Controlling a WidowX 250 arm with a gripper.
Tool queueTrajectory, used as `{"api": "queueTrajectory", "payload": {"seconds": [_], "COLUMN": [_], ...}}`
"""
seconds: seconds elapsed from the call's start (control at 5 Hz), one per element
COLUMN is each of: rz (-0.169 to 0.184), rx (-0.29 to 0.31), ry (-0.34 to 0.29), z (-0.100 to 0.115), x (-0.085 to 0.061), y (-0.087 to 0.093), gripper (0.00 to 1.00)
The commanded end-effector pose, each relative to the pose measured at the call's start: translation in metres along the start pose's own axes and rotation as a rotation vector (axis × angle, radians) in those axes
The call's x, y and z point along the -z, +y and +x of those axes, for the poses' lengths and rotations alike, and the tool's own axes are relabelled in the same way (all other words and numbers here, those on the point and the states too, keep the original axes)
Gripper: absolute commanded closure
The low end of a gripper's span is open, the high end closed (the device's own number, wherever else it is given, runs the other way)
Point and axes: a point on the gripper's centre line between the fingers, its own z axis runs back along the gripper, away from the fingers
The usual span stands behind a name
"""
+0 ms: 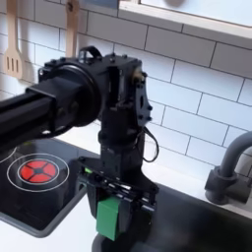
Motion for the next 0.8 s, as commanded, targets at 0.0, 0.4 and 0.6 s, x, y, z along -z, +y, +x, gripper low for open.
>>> {"api": "queueTrajectory", "payload": {"seconds": [0.0, 0.4, 0.6], "rz": [0.011, 0.031, 0.037], "rx": [-0.092, -0.113, -0.125], "ry": [-0.057, -0.082, -0.097], "z": [0.005, -0.002, -0.007], "x": [-0.015, -0.016, -0.016], "y": [0.042, 0.074, 0.096], "gripper": [1.00, 1.00, 1.00]}}
